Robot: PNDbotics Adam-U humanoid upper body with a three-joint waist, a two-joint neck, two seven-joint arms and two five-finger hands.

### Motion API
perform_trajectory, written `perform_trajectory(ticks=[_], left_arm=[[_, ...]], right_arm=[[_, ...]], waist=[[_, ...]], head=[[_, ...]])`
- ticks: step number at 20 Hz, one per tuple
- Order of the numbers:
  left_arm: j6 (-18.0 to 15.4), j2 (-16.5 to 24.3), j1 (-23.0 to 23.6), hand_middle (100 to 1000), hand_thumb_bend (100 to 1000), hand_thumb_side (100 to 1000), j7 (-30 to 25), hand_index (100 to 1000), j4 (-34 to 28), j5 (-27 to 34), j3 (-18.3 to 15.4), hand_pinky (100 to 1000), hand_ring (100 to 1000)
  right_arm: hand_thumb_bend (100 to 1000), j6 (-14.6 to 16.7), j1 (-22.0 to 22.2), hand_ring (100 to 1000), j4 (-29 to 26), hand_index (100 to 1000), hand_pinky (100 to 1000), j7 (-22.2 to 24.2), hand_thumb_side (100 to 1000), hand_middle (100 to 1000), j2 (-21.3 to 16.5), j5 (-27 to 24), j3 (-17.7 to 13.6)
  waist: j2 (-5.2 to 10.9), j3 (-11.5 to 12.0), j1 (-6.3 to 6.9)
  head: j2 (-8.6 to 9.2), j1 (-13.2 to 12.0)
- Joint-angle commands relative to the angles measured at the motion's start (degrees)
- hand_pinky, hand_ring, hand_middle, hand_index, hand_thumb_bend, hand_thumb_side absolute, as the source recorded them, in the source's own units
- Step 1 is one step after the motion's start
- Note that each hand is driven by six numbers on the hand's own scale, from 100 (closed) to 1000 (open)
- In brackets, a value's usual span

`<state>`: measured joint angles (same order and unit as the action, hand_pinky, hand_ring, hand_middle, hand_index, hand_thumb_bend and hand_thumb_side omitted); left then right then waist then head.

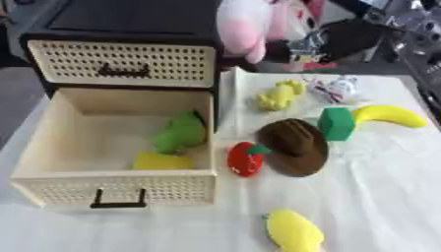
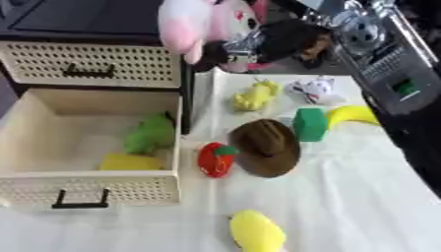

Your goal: Pick up objects from table and place into drawer.

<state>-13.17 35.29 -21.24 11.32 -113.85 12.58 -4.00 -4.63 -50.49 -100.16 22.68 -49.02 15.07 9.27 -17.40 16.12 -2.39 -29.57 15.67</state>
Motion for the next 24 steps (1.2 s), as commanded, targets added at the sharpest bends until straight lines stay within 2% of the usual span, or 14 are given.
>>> perform_trajectory(ticks=[1, 12, 24], left_arm=[[-0.1, 1.0, -0.8, 642, 100, 1000, -0.3, 890, -0.7, 0.2, -0.2, 564, 729], [0.0, 0.0, -1.6, 641, 100, 1000, -0.5, 890, -0.7, 0.5, -0.2, 565, 729], [0.1, -0.7, -2.1, 640, 100, 1000, -1.1, 890, -0.7, 0.8, -0.2, 565, 728]], right_arm=[[694, 0.0, -2.5, 557, 2.8, 540, 575, 0.0, 680, 403, 1.0, 1.1, 0.0], [686, -1.4, -7.9, 544, 10.1, 530, 566, -2.2, 701, 392, 8.5, 4.1, 1.4], [697, -0.3, -8.8, 540, 14.6, 528, 563, -1.9, 665, 389, 14.1, 10.6, 4.1]], waist=[[0.70, 0.7, 0.07], [-0.25, 3.8, -0.42], [-0.76, 4.9, -0.52]], head=[[0.71, 0.5], [1.57, 2.2], [2.88, 3.6]])
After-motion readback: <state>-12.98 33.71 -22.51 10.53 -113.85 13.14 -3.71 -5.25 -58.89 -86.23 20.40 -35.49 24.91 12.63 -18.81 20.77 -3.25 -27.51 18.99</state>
